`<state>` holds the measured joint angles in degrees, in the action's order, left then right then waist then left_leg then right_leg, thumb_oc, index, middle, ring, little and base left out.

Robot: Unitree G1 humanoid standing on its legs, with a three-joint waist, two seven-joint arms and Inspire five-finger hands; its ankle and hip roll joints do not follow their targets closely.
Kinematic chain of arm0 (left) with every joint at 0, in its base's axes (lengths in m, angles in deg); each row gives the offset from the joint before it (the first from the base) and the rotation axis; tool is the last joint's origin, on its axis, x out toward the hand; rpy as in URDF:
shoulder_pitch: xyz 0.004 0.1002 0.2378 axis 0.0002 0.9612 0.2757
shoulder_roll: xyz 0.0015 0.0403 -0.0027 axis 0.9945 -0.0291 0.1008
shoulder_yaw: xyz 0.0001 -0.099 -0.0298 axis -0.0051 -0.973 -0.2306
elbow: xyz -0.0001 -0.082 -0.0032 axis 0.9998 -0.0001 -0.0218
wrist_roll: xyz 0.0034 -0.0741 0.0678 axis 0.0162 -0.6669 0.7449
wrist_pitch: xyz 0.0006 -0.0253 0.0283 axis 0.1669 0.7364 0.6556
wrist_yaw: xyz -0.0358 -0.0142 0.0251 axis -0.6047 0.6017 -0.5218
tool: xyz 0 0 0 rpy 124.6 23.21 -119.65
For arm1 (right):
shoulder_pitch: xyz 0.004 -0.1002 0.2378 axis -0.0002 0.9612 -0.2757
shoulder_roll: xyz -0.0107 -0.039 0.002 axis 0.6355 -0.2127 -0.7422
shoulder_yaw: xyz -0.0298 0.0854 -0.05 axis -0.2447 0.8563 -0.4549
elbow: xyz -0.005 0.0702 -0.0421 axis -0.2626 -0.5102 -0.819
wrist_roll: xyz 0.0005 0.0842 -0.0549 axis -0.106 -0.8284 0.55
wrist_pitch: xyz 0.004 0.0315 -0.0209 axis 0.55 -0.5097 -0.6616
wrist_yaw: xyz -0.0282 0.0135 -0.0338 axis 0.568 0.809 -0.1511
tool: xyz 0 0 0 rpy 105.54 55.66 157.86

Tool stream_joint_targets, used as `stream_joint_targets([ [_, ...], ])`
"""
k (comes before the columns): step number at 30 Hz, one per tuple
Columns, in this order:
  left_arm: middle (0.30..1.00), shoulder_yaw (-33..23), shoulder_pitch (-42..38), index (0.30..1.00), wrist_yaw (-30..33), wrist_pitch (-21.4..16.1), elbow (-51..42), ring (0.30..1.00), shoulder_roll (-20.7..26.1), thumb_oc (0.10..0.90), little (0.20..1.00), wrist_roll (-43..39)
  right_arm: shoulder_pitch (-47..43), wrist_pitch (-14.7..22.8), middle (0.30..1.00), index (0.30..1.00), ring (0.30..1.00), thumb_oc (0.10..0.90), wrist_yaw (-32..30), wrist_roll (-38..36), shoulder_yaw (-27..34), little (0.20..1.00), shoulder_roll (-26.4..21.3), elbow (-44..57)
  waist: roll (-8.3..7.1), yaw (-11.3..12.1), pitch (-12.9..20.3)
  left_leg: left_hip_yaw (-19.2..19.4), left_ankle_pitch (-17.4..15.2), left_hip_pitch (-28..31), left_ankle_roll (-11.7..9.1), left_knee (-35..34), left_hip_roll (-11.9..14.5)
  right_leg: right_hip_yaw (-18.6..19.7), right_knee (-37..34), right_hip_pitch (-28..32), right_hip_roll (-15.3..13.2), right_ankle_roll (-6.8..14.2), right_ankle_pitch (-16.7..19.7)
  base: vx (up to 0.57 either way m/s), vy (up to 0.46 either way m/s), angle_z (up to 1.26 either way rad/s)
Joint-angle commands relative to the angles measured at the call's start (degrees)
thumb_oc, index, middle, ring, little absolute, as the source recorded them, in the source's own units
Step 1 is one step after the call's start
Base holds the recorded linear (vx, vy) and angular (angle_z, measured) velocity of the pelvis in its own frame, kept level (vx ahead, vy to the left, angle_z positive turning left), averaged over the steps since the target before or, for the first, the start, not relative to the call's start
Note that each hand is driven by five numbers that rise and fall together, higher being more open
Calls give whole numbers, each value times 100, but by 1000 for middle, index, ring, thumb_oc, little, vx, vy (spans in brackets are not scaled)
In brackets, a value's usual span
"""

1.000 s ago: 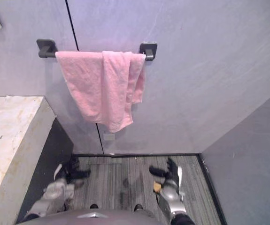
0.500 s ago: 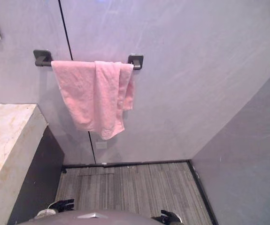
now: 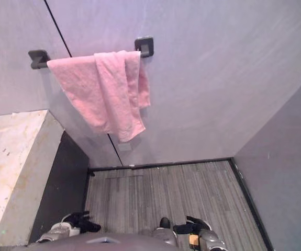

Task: Organize the bathroom.

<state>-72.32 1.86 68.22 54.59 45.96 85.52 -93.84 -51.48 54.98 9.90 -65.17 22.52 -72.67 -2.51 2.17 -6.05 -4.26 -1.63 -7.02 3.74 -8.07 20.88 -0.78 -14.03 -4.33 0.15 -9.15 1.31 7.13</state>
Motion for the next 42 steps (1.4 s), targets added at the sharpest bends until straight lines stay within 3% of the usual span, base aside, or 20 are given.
stream_joint_targets([
  [1, 900, 262, 343, 900, 114, 37, 56, 900, 155, 800, 900, 218, -276, 96, 900, 900, 900, 800, 104, -40, -99, 900, 261, 36, -142, 113, 42, -723, -481, 1231, 681, -1328, -598, -27, -67, -1018, 544, 292, 436, -278, 127, 14],
  [3, 900, 371, 325, 900, 182, 44, 57, 900, 137, 800, 900, 473, -365, 103, 900, 900, 900, 800, -8, -99, -165, 900, 301, 122, -129, 61, -36, -1029, -736, 1390, 906, -1821, -722, -27, -57, -1471, 517, 478, 693, -314, 124, 2],
  [5, 900, 471, 321, 900, 196, 63, 77, 900, 177, 800, 900, 554, -391, 120, 900, 900, 900, 800, -14, -42, -227, 900, 321, 178, -130, 31, -93, -1132, -733, 1435, 1005, -2029, -751, -54, -67, -1693, 478, 579, 812, -335, 113, 9],
  [10, 900, 509, 281, 900, 179, 117, 182, 900, 272, 800, 900, 439, -404, 82, 900, 900, 900, 800, 28, 66, -272, 900, 446, 124, -114, 91, -254, -888, -481, 1360, 1086, -2206, -705, -309, 87, -1697, 343, 627, 736, -360, 74, -1],
  [14, 900, 388, 245, 900, 204, 226, 163, 900, 310, 800, 900, 404, -454, 161, 900, 900, 900, 800, -122, -122, -266, 900, 504, 139, -87, 266, -324, -459, -156, 1168, 1140, -2405, -617, -190, 1226, -1375, 197, 463, 425, -421, 39, -28],
  [18, 900, 254, 146, 900, 234, 388, 251, 900, 390, 800, 900, 421, -582, 156, 900, 900, 900, 800, -53, -81, -260, 900, 575, -24, -28, 498, -295, -182, 148, 867, 1197, -2478, -447, -10, 1888, -975, 16, 401, 31, -478, -55, -27],
  [22, 900, 260, 111, 900, 230, 471, 284, 900, 451, 800, 900, 269, -639, 91, 900, 900, 900, 800, 62, 64, -239, 900, 673, -196, 3, 633, -213, -49, 362, 639, 1250, -2500, -323, 304, 2014, -374, 186, 384, -503, -340, -102, -5],
  [25, 900, 181, 130, 900, 240, 560, 237, 900, 488, 800, 900, 170, -702, -57, 900, 900, 900, 800, 68, 128, -317, 900, 784, -293, -28, 701, -144, -127, 552, 439, 1299, -2516, -326, 717, 2014, -7, 505, 349, -800, -283, -117, 22],
  [26, 900, 187, 146, 900, 250, 562, 211, 900, 507, 800, 900, 204, -753, -64, 900, 900, 900, 800, 7, 37, -409, 900, 823, -327, -70, 775, -115, -193, 689, 243, 1206, -2508, -343, 958, 1558, 260, 733, 245, -1022, -268, -138, 17],
  [30, 900, 129, 158, 900, 240, 499, 79, 900, 511, 800, 900, 348, -797, -7, 900, 900, 900, 800, -11, -76, -454, 900, 738, -209, -105, 965, -278, 2, 1145, -596, 884, -2376, -290, 1345, 667, 744, 1071, 78, -1186, -328, -66, 27],
  [32, 900, 122, 134, 900, 233, 504, 73, 900, 477, 800, 900, 496, -772, 23, 900, 900, 900, 800, -88, -182, -396, 900, 705, -162, -93, 965, -343, 312, 1290, -840, 780, -2317, -196, 1281, 467, 827, 1093, 49, -1130, -290, 0, 64],
  [35, 900, 70, 74, 900, 180, 487, 111, 900, 447, 800, 900, 553, -681, 19, 900, 900, 900, 800, -88, -85, -302, 900, 630, -162, -130, 864, -381, 849, 1134, -1007, 730, -1876, -56, 972, 307, 813, 978, 9, -1049, -347, 53, 91],
  [36, 900, 48, 81, 900, 219, 373, 133, 900, 398, 800, 900, 401, -613, 0, 900, 900, 900, 800, -51, 89, -275, 900, 571, -230, -243, 786, -388, 922, 873, -958, 749, -1406, -8, 724, 215, 730, 765, -8, -893, -287, 80, 74],
  [37, 900, 48, 83, 900, 220, 372, 133, 900, 398, 800, 900, 401, -612, 1, 900, 900, 900, 800, -50, 89, -276, 900, 571, -232, -240, 774, -395, 910, 850, -961, 748, -1377, -6, 711, 209, 747, 768, -8, -897, -385, 102, 59],
  [39, 900, -33, 112, 900, 300, 276, 142, 900, 347, 800, 900, 310, -562, 3, 900, 900, 900, 800, -35, 167, -224, 900, 540, -336, -425, 633, -296, 931, 427, -481, 773, -1077, 172, 356, 112, 554, 492, 38, -629, -378, 121, 48],
  [42, 900, -98, 111, 900, 250, 274, 169, 900, 385, 800, 900, 410, -522, -67, 900, 900, 900, 800, -44, 132, -161, 900, 492, -335, -444, 520, -147, 870, 532, -103, 555, -899, 503, 133, 42, 424, 397, 12, -539, -238, 124, 49],
])
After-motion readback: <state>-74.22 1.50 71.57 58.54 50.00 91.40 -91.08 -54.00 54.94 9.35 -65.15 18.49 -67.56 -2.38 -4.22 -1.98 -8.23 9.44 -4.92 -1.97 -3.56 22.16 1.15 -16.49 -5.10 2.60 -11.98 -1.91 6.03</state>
